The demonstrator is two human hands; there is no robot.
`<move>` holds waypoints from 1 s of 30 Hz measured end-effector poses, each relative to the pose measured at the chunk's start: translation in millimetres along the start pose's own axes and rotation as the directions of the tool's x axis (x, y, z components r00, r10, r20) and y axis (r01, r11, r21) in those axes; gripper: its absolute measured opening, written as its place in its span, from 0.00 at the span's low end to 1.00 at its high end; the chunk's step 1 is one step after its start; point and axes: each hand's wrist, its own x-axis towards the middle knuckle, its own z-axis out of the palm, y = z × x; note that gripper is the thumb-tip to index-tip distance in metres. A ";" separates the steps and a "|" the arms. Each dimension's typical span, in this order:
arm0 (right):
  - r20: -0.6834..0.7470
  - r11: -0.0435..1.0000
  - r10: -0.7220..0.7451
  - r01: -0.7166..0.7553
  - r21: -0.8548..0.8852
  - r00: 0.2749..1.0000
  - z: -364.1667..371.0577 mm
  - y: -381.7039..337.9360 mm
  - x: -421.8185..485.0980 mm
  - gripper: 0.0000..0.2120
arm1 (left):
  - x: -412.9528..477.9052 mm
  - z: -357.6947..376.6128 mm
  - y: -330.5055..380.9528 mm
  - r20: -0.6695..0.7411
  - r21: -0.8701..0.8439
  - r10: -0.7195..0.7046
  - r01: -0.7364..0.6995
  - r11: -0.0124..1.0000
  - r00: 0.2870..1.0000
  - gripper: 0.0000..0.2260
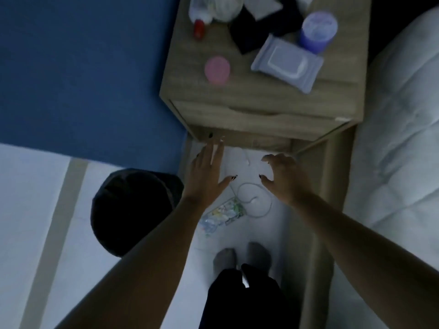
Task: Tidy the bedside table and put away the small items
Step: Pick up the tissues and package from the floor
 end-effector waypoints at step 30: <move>0.239 0.922 0.336 -0.369 0.113 0.911 256.9 86.1 19.4 0.11 | -76.4 285.6 -103.8 0.500 -0.093 -0.287 0.380 0.920 0.817 0.18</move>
